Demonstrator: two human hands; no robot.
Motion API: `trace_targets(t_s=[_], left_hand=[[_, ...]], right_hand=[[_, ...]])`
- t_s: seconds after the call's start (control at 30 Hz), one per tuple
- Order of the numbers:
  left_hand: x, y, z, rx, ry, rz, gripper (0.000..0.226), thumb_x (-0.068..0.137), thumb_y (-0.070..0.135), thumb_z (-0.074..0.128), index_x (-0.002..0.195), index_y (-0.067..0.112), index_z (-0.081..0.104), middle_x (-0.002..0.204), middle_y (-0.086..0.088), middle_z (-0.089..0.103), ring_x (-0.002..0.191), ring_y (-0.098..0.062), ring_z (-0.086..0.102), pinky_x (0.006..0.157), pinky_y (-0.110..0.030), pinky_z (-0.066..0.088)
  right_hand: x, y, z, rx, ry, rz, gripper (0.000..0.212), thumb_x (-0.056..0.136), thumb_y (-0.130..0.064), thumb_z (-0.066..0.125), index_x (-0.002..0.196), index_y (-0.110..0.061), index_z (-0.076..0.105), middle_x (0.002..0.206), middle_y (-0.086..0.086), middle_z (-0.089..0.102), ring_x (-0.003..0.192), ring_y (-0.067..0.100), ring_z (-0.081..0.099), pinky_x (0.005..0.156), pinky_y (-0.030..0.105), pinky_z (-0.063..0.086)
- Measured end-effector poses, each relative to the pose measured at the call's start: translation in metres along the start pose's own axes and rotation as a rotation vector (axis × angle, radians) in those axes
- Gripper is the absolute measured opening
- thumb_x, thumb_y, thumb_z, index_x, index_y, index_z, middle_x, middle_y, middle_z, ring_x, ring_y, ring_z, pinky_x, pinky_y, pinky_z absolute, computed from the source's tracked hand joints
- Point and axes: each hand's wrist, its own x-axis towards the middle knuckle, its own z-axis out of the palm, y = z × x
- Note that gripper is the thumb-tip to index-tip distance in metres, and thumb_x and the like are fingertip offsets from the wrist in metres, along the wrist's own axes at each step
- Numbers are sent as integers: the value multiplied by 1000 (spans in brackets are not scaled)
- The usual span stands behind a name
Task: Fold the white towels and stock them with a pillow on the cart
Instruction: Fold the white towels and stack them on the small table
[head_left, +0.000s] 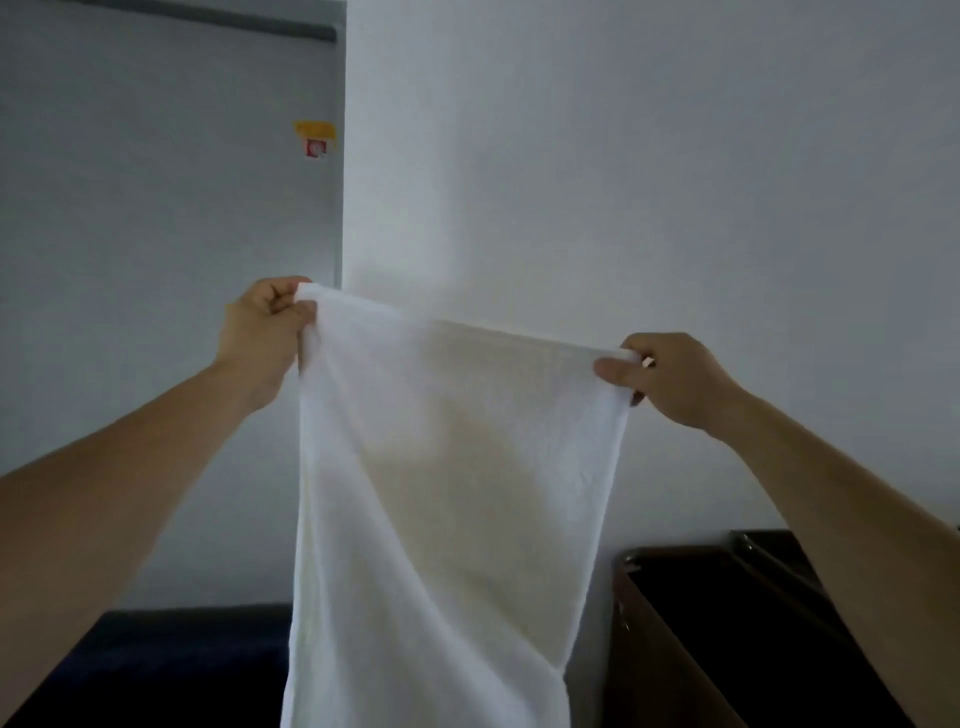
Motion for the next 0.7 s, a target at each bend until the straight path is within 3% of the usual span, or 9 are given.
trace_targets(t_s=[0.17,0.3,0.37,0.47,0.57,0.63,0.7], left_hand=[[1,6,-2,2,-17,-112,23,97,8,58,117,19,64,96,-2,66,75,-20,60,60,-29,48],[-7,1,0,-99,-12,-171,23,98,7,55,117,15,64,94,-4,66,71,-19,59,54,-26,48],[-11,-4,1,-98,6,-181,25,98,5,54,120,9,64,101,-10,64,78,-22,58,64,-31,49],[-22,-12,4,-109,67,-143,21,98,6,53,107,21,64,97,1,65,90,-21,58,76,-34,47],[-31,-16,11,-98,133,-68,24,98,8,52,109,27,61,93,2,62,88,-22,56,75,-39,45],[-36,-20,15,-91,145,-52,26,98,9,50,112,29,59,95,-8,58,84,-27,51,66,-39,40],[-43,-25,19,-58,168,-16,28,97,10,50,116,29,58,97,-5,59,82,-23,53,64,-31,42]], right_hand=[[29,-34,-26,-113,-111,-32,40,88,-35,74,67,-13,47,67,0,50,58,16,46,54,29,33],[36,-42,-30,-1,98,-57,30,87,-34,76,81,-15,54,78,0,56,67,16,51,59,30,40],[32,-37,-19,53,69,-22,25,86,-31,77,86,-21,54,86,-3,58,73,15,54,60,29,42],[25,-30,-13,226,128,23,26,84,-25,79,98,-25,57,99,-3,60,81,12,57,63,27,45],[22,-30,-13,430,68,188,46,84,-21,79,124,-12,59,107,3,65,91,16,64,83,37,57],[20,-28,-14,534,-64,365,45,81,-17,80,118,3,64,105,11,71,91,24,67,93,41,55],[15,-24,-14,568,-116,478,41,78,-18,81,109,6,67,94,14,69,79,23,61,74,32,52]])
